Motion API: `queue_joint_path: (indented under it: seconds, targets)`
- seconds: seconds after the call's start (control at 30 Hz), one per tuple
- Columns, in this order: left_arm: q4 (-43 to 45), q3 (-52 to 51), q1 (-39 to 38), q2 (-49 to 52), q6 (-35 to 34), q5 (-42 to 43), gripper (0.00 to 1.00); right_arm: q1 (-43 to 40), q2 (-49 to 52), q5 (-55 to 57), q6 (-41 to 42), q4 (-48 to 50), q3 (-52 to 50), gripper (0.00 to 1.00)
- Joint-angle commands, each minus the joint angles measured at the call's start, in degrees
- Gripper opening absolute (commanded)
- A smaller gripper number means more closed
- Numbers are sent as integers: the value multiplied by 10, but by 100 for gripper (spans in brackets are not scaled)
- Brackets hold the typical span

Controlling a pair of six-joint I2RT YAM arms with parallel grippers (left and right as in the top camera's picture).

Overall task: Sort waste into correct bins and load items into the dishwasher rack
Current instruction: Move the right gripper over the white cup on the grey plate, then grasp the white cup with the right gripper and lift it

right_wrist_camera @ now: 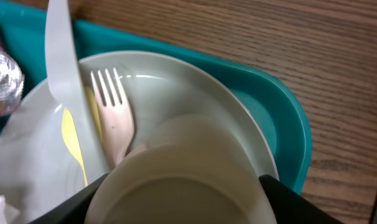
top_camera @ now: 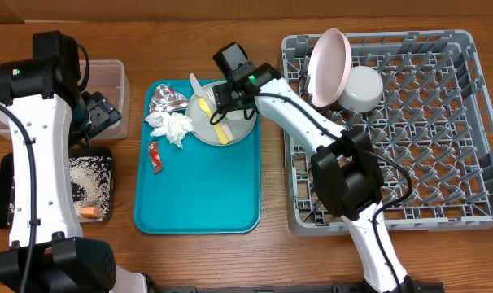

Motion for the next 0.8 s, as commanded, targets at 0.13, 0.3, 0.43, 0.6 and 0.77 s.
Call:
queue_joint_path:
  seconds: [0.13,0.3,0.43,0.6,0.77]
  targets:
    - [-1,12,1,-5,5,-8,100,2,1,6,3,-12,25,57]
    - [-1,12,1,-5,5,-8,100,1,0,6,3,-51,71,55]
    - [-1,12,1,-5,5,-8,100,-6,0,6,3,-101,134,52]
    - [-1,12,1,-5,5,-8,100,-25,0,6,14,-187,247,51]
    - [-1,12,1,-5,5,-8,100,-67,-4,6,18,-281,383,51]
